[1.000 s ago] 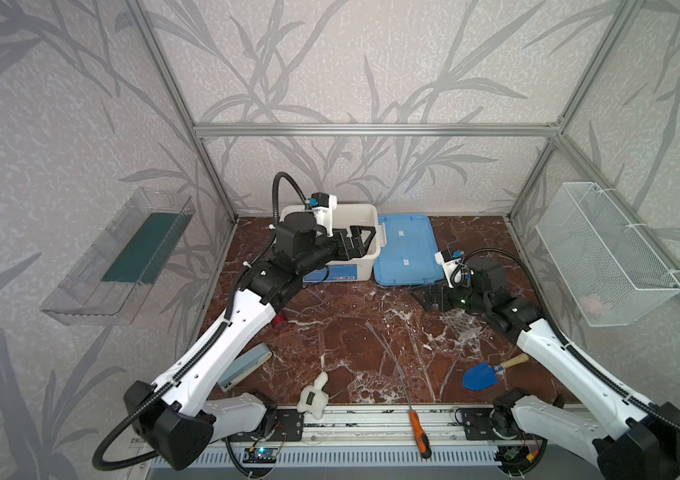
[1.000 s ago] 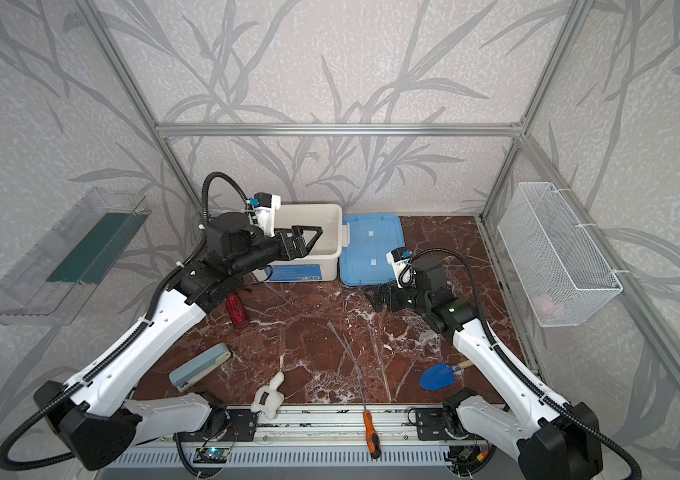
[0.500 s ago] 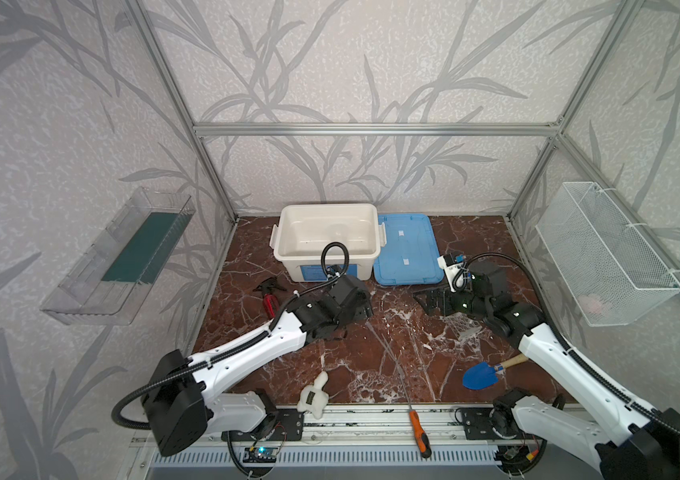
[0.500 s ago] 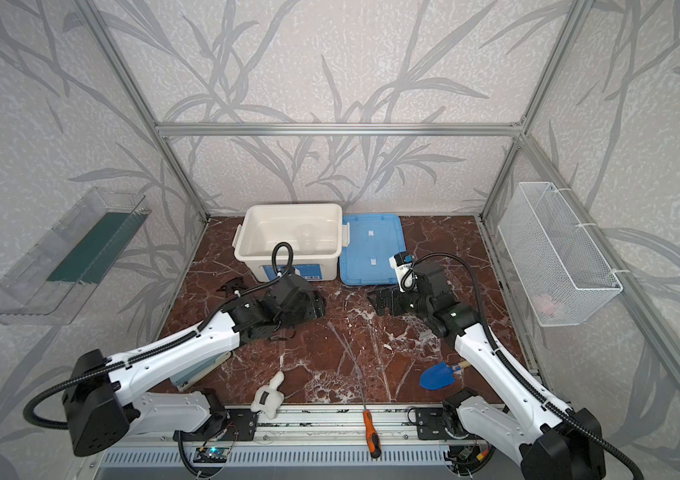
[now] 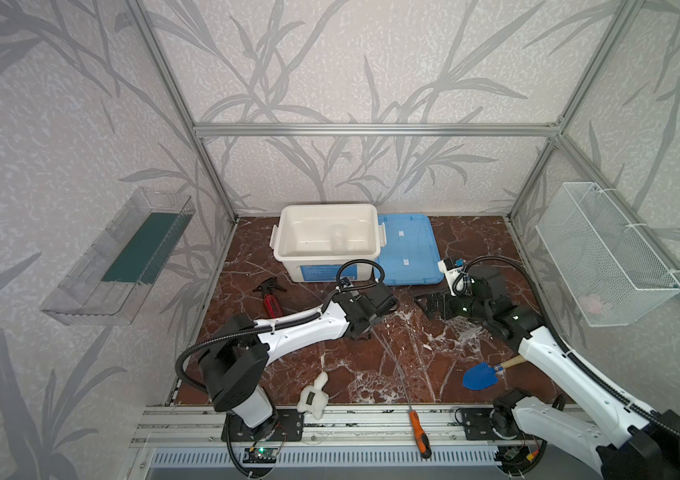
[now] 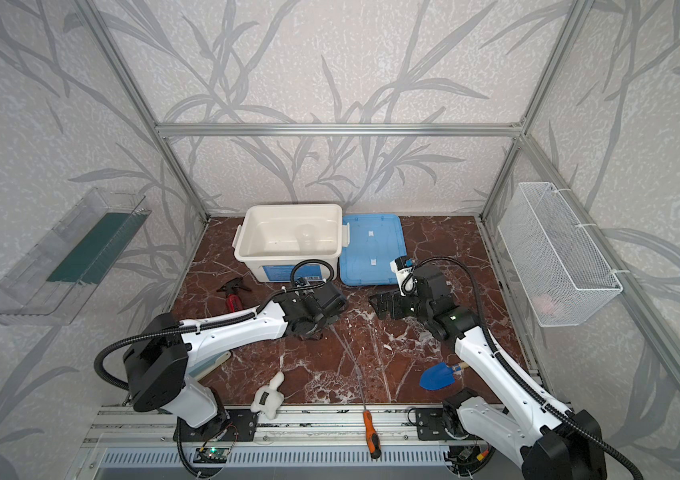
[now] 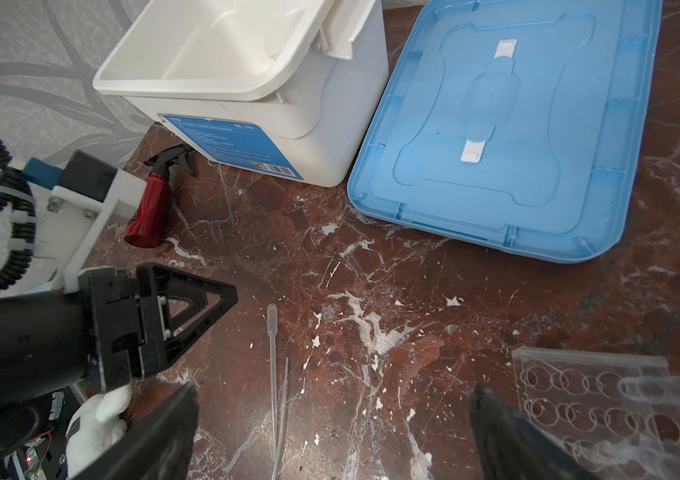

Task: Organize the chemistry lab equipment
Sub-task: 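Move the left gripper down to the clear plastic pipette on the table, then close the left gripper on the pipette and lift it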

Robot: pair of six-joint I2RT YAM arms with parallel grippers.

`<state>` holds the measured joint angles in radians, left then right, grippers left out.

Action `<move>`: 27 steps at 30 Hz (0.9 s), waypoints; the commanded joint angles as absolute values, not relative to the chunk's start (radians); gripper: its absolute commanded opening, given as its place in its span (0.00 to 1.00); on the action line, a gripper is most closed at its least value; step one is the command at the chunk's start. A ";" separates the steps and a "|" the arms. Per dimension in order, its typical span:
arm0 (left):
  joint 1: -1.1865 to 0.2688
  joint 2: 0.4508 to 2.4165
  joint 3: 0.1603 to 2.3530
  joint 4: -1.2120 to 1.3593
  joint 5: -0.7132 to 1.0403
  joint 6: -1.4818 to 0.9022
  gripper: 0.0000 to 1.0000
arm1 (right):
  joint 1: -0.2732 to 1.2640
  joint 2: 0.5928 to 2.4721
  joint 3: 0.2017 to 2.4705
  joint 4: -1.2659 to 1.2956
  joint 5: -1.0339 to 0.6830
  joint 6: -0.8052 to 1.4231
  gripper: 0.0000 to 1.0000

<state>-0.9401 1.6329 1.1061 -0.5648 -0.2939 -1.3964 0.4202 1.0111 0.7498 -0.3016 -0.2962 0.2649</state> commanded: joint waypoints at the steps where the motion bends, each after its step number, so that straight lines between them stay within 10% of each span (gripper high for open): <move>1: -0.943 1.687 1.155 -0.615 -0.310 -1.496 0.56 | 0.426 1.009 0.739 -0.284 -0.296 0.261 0.99; 27: -0.914 1.878 1.218 -0.637 -0.215 -1.538 0.36 | 0.425 0.983 0.737 -0.319 -0.275 0.250 0.99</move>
<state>-0.9207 1.8565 1.2156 -0.6189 -0.2062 -1.5200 0.4202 1.0088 0.7353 -0.3058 -0.2874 0.2577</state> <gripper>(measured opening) 0.363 0.991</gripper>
